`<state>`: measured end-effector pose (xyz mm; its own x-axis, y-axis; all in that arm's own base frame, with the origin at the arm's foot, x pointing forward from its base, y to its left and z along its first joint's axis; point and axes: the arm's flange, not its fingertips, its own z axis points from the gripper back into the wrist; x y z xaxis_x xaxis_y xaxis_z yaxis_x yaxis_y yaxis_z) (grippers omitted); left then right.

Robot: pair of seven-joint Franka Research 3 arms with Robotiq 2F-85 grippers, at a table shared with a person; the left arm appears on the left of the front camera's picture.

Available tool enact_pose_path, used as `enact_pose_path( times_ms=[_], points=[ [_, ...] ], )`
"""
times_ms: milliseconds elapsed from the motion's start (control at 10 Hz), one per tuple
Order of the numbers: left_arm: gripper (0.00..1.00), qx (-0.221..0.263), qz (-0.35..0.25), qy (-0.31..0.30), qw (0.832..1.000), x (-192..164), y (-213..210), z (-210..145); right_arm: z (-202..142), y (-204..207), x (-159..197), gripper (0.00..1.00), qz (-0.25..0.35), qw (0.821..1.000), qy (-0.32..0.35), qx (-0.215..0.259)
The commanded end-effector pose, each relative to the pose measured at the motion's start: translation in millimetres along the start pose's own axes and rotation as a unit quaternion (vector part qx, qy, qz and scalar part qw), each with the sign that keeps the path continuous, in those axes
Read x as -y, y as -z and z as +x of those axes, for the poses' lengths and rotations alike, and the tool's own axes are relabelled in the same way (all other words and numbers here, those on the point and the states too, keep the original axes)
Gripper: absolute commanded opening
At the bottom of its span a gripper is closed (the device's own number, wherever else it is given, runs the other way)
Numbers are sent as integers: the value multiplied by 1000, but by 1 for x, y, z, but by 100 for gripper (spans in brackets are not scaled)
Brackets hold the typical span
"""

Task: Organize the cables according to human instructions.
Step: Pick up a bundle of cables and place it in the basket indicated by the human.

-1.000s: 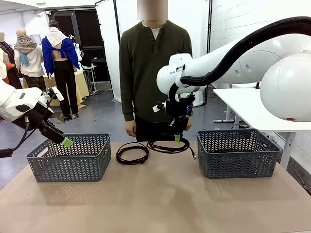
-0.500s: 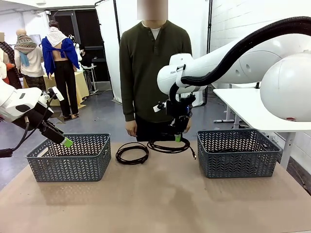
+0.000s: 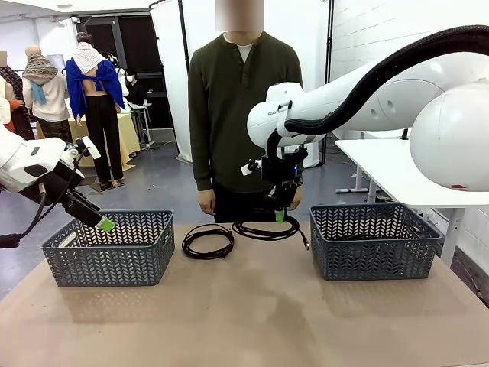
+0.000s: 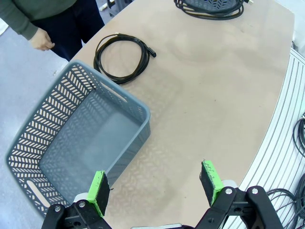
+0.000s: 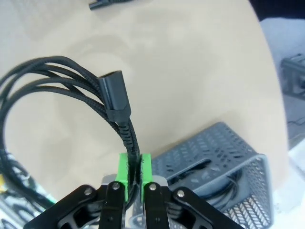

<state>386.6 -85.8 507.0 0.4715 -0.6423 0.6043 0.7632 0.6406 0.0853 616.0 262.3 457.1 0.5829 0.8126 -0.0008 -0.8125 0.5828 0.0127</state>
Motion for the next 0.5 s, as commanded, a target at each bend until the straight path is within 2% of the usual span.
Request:
enact_pose_path(
  times_ms=[0,400],
  points=[
    [100,6,-3,-5,1000,-3,1,-1,-19,-29,20,0,-6,998,-67,-14],
    [100,6,-3,-5,1000,-3,1,-1,-71,-62,71,0,-8,984,-177,-18]
  ],
)
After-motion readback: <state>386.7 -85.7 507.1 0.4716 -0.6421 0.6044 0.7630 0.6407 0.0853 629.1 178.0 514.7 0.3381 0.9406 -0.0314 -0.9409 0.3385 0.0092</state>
